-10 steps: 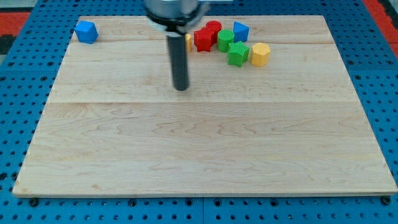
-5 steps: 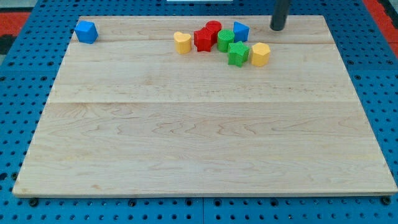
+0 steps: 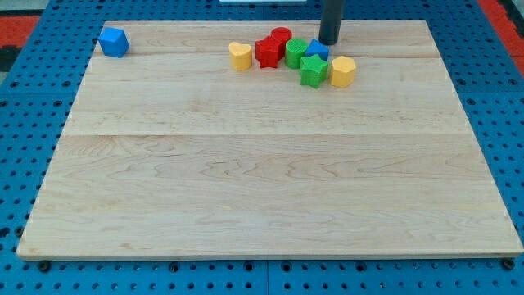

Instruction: Move the red blocks towards the center of the board

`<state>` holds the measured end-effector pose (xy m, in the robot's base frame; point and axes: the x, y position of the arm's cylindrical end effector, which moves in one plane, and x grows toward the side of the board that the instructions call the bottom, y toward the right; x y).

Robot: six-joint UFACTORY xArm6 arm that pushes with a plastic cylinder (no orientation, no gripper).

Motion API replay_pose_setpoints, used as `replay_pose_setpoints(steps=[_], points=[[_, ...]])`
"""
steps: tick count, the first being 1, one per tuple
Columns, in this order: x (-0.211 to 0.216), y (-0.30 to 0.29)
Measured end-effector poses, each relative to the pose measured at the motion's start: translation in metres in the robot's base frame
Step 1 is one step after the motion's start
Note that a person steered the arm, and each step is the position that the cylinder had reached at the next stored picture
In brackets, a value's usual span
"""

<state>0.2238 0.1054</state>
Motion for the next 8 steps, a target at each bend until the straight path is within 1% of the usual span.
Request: replay_pose_setpoints(steps=[1, 2, 3, 4, 5, 6, 7, 8], points=[[-0.002, -0.049], [0.022, -0.077], [0.068, -0.087], [0.071, -0.096], [0.027, -0.089], [0.010, -0.108], [0.064, -0.138], [0.122, -0.122]])
